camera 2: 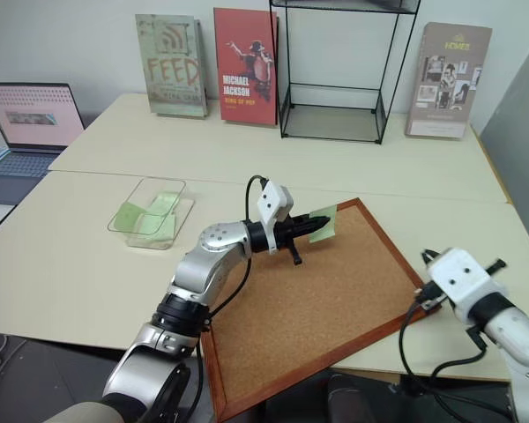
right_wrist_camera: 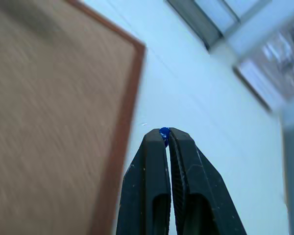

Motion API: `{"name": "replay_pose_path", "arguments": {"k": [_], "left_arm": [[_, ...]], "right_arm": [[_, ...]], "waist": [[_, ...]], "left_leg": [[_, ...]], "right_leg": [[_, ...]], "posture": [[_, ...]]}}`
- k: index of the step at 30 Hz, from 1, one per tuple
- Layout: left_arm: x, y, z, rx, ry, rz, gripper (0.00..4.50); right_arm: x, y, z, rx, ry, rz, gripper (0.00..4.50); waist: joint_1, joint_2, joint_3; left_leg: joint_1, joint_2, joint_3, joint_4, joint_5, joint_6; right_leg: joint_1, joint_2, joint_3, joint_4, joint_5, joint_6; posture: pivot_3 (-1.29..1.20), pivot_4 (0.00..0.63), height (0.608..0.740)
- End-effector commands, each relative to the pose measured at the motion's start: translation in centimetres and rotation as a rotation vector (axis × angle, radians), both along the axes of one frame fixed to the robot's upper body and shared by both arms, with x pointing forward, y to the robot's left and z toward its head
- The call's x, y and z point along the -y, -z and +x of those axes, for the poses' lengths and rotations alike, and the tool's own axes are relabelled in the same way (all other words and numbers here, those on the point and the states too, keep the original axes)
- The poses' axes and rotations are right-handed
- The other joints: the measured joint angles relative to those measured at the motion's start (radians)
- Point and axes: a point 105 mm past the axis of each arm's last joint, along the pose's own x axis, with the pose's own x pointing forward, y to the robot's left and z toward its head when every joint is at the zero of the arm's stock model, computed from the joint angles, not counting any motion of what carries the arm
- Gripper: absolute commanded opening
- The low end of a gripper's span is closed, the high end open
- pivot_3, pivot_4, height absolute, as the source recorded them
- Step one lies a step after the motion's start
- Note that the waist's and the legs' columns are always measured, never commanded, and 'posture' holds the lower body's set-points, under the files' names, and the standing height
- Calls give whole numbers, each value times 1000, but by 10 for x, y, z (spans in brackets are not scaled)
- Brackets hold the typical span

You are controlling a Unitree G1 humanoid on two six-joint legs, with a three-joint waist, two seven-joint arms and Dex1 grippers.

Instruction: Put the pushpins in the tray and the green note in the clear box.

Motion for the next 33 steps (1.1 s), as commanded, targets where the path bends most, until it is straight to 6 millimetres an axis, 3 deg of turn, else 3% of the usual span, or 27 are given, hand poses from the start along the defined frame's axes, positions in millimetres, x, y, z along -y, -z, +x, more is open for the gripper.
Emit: {"name": "replay_pose_path", "arguments": {"k": [1,8,18,19,20,27,33], "left_arm": [[8,-17,-11,105,47,4,31],[14,-14,-19,113,71,11,31],[17,-10,-21,105,76,9,31],[17,-10,-21,105,76,9,0],[17,-10,-21,104,75,10,0],[14,-8,-21,100,69,13,0],[13,-9,-17,99,59,12,0]], "right_arm": [[42,4,-14,-57,187,-27,0],[72,25,-19,-193,277,21,0],[69,45,-5,-279,235,83,0],[68,45,-4,-279,231,85,503],[67,45,-3,-281,228,92,519],[65,44,-1,-302,219,107,2198],[67,32,-1,-268,223,99,3480]], "waist": [[-1,0,0],[-4,0,0],[-2,0,0],[-1,0,0],[-1,0,0],[-2,0,0],[-2,0,0]], "left_leg": [[0,0,0,0,0,0],[3,0,3,1,0,0],[2,0,3,0,0,0],[2,0,2,0,0,0],[1,0,2,0,0,0],[1,0,2,0,0,0],[1,0,2,0,0,0]], "right_leg": [[0,0,0,0,0,0],[1,0,3,0,-2,-4],[1,0,3,-1,-1,-1],[1,0,3,-1,0,0],[1,0,3,-1,0,0],[1,0,3,-1,0,0],[1,0,3,-1,0,0]], "posture": [[0,150,740],[0,150,740],[0,150,740],[0,150,740],[0,150,740],[0,150,740],[0,150,740]]}}
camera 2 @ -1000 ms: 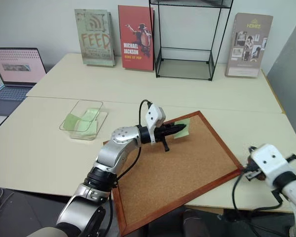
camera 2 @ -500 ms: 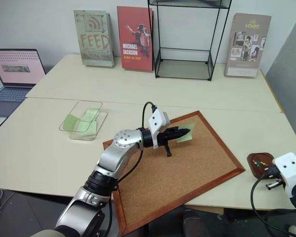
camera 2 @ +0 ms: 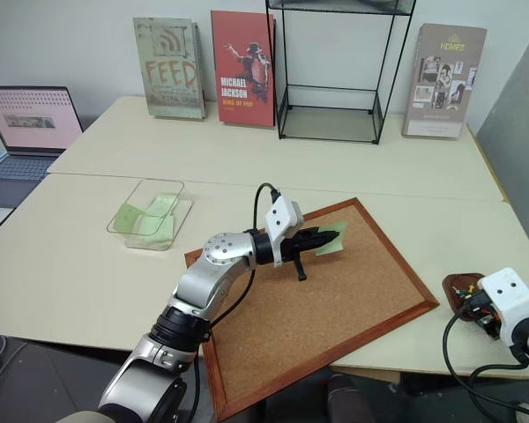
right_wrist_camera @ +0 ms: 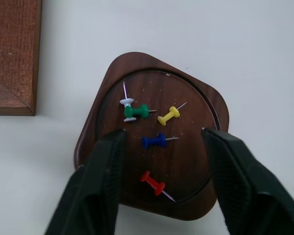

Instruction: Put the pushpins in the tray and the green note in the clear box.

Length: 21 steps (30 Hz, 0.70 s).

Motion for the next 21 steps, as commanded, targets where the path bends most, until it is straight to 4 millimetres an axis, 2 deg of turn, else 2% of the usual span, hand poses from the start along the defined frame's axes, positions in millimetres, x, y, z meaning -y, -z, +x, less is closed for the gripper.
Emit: {"name": "replay_pose_path", "arguments": {"k": [1,2,3,4,7,9,10,14,16,19,20,21], "left_arm": [[2,-14,-1,53,12,-23,0],[2,-14,0,53,11,-24,0],[2,-14,1,54,10,-24,0],[2,-15,1,55,10,-25,0],[2,-19,4,66,4,-30,0],[1,-23,8,80,-16,-33,0],[-1,-25,11,89,-29,-31,0],[-10,-40,29,150,-143,-10,0],[-22,-51,41,182,-238,-6,0],[-55,-66,61,217,-446,-6,0],[-71,-70,67,225,-533,0,0],[-94,-74,73,231,-640,4,0]], "right_arm": [[1,-21,3,65,-8,-26,3726],[1,-25,3,77,-8,-28,3986],[0,-28,3,85,-10,-29,4061],[0,-33,2,92,-15,-29,4418],[-8,-50,2,123,-60,-14,4418],[-21,-63,0,144,-135,21,4418],[-29,-69,-1,156,-183,38,4418],[-92,-99,1,235,-474,178,4418],[-113,-108,9,266,-552,222,4418],[-143,-118,21,304,-655,281,4418],[-153,-120,26,311,-689,310,4418],[-169,-120,31,304,-743,351,4418]], "waist": [[0,0,0],[0,0,0],[0,0,0],[0,0,0],[0,0,0],[0,0,0],[0,0,0],[-8,-1,1],[-14,-2,1],[-22,-2,1],[-22,-2,1],[-25,-2,1]], "left_leg": [[0,0,0,0,0,0],[0,0,0,0,0,0],[0,0,0,0,0,0],[0,0,0,0,0,0],[0,0,0,0,0,0],[0,0,0,0,0,0],[0,0,0,0,0,0],[0,0,0,0,0,0],[0,0,0,0,0,0],[0,0,-1,1,0,0],[0,0,-1,0,0,0],[0,0,-1,0,0,0]], "right_leg": [[0,0,0,0,0,0],[0,0,0,0,0,0],[0,0,0,0,0,0],[0,0,0,0,0,0],[0,0,0,0,0,0],[0,0,0,0,0,1],[0,0,0,0,0,1],[0,0,0,0,1,1],[0,1,0,0,1,1],[0,0,0,0,1,2],[0,0,0,0,1,2],[0,0,0,0,1,2]], "posture": [[0,150,740],[0,150,740],[0,150,740],[0,150,740],[0,150,740],[0,150,740],[0,150,740],[0,150,740],[0,150,740],[0,150,740],[0,150,740],[0,150,740]]}}
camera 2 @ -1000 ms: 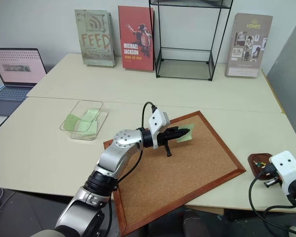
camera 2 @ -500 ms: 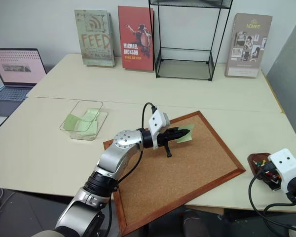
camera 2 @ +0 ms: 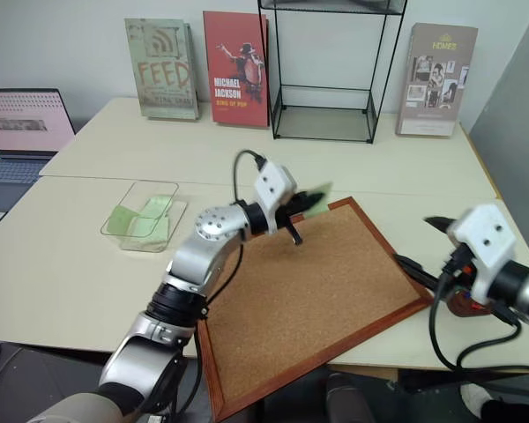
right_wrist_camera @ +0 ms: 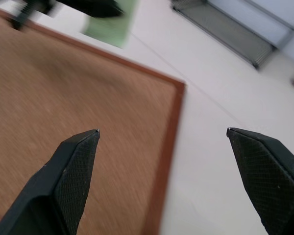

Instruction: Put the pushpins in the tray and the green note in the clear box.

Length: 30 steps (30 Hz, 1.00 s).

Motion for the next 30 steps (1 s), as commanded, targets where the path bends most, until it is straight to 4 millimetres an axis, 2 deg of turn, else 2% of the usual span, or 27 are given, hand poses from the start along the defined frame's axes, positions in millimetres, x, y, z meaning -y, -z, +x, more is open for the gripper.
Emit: {"name": "replay_pose_path", "arguments": {"k": [1,3,5,7,10,14,19,26,30], "left_arm": [[-79,-28,24,79,-387,-20,0],[-113,-28,27,74,-523,-7,0],[-133,-25,30,56,-601,0,0],[-167,-23,30,62,-721,26,0],[-206,-26,26,76,-853,52,0],[-245,-28,18,75,-969,91,0],[-269,-13,12,14,-1027,135,0],[-272,7,8,-83,-1019,138,0],[-268,9,7,-103,-997,129,654]], "right_arm": [[-51,-3,13,-10,-192,86,4418],[-70,1,19,-33,-270,102,4418],[-80,3,27,-43,-299,105,4418],[-91,7,34,-51,-342,91,4418],[-104,10,44,-51,-389,76,4418],[-120,10,52,-47,-443,69,4418],[-131,13,54,-58,-495,51,4418],[-139,16,54,-59,-534,36,4418],[-141,15,54,-55,-547,37,4500]], "waist": [[-6,0,0],[-10,0,0],[-6,0,0],[3,0,0],[16,-1,1],[20,-1,1],[23,-1,1],[23,-1,1],[22,-1,1]], "left_leg": [[0,0,0,0,0,0],[0,1,0,-1,0,0],[-1,1,-2,-2,0,0],[-3,1,-2,-2,0,0],[-5,0,-2,-2,0,0],[-5,0,-2,-2,0,0],[-4,1,-2,-1,0,0],[-4,1,-3,-1,0,0],[-4,1,-2,-1,0,0]], "right_leg": [[0,0,0,0,0,0],[-1,1,-1,1,0,0],[-2,1,-2,0,0,0],[-3,0,-3,0,0,-1],[-3,-1,-3,-2,0,-1],[-4,-1,-4,-2,0,-1],[-4,-1,-5,-1,0,-1],[-4,-1,-5,0,0,-2],[-4,-1,-5,1,0,-2]], "posture": [[0,150,740],[0,150,740],[0,150,740],[0,150,740],[0,150,740],[0,150,740],[0,150,740],[0,150,740],[0,150,740]]}}
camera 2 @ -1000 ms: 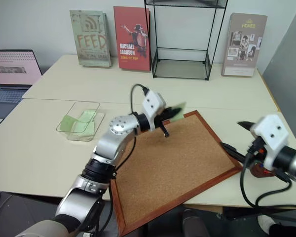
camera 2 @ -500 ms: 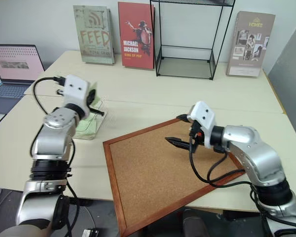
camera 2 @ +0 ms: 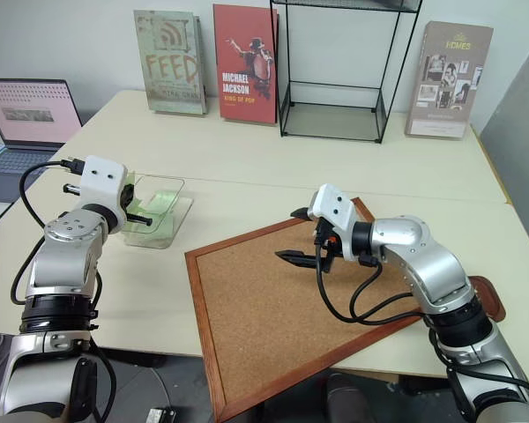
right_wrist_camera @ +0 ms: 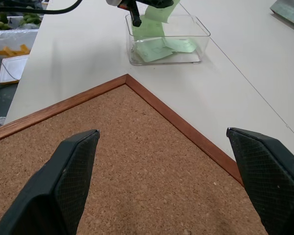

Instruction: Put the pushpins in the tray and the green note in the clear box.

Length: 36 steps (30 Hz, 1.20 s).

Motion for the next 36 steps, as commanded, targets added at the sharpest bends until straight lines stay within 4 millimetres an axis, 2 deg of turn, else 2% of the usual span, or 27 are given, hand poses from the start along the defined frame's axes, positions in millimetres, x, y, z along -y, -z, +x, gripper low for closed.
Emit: {"name": "replay_pose_path", "arguments": {"k": [1,10,14,17,20,23,26,29,31,34,36], "left_arm": [[3,-18,-2,51,22,0,959],[9,-25,-4,67,36,-12,2713],[15,-36,-2,121,56,-11,3436],[21,-50,-1,197,81,-14,3436],[38,-64,1,279,142,-44,3436],[54,-66,3,292,191,-84,3436],[79,-70,3,303,298,-116,3436],[113,-68,-5,280,500,-189,3436],[138,-60,-15,216,667,-244,3436],[165,-48,-29,129,857,-299,3436],[175,-45,-35,94,936,-321,3436]], "right_arm": [[-6,-14,-2,60,-37,14,4500],[-6,-15,-2,60,-43,18,4500],[-6,-17,-1,67,-32,31,4500],[-4,-20,0,75,-21,49,4500],[0,-25,-1,90,3,84,4500],[9,-30,-4,104,46,125,4500],[26,-33,-12,116,97,158,4500],[45,-36,-16,147,176,177,4500],[57,-38,-19,208,236,189,4500],[66,-27,-30,191,273,181,4500],[68,-21,-35,176,277,167,4500]], "waist": [[0,0,0],[0,0,0],[-1,0,0],[-1,0,0],[1,0,0],[3,0,0],[2,0,0],[2,0,0],[2,0,0],[0,0,0],[-4,0,0]], "left_leg": [[0,0,0,0,0,0],[1,0,0,1,0,0],[1,0,0,1,0,0],[1,0,0,1,0,0],[1,0,0,1,0,0],[1,0,0,1,0,0],[1,0,0,1,0,0],[1,-1,0,1,0,0],[1,-1,0,1,0,0],[1,-1,1,1,0,0],[2,0,1,1,0,0]], "right_leg": [[0,0,0,0,0,0],[-1,0,0,5,0,0],[-2,0,0,6,0,0],[-2,0,0,7,0,0],[-2,0,0,7,0,0],[-1,0,0,7,0,-1],[-2,0,0,7,0,0],[-1,0,1,7,0,0],[-1,0,1,7,0,0],[-1,0,1,7,-1,-1],[-1,1,1,7,-1,-1]], "posture": [[0,150,740],[0,150,740],[0,150,740],[0,150,740],[0,150,740],[0,150,740],[0,150,740],[0,150,740],[0,150,740],[0,150,740],[0,150,740]]}}
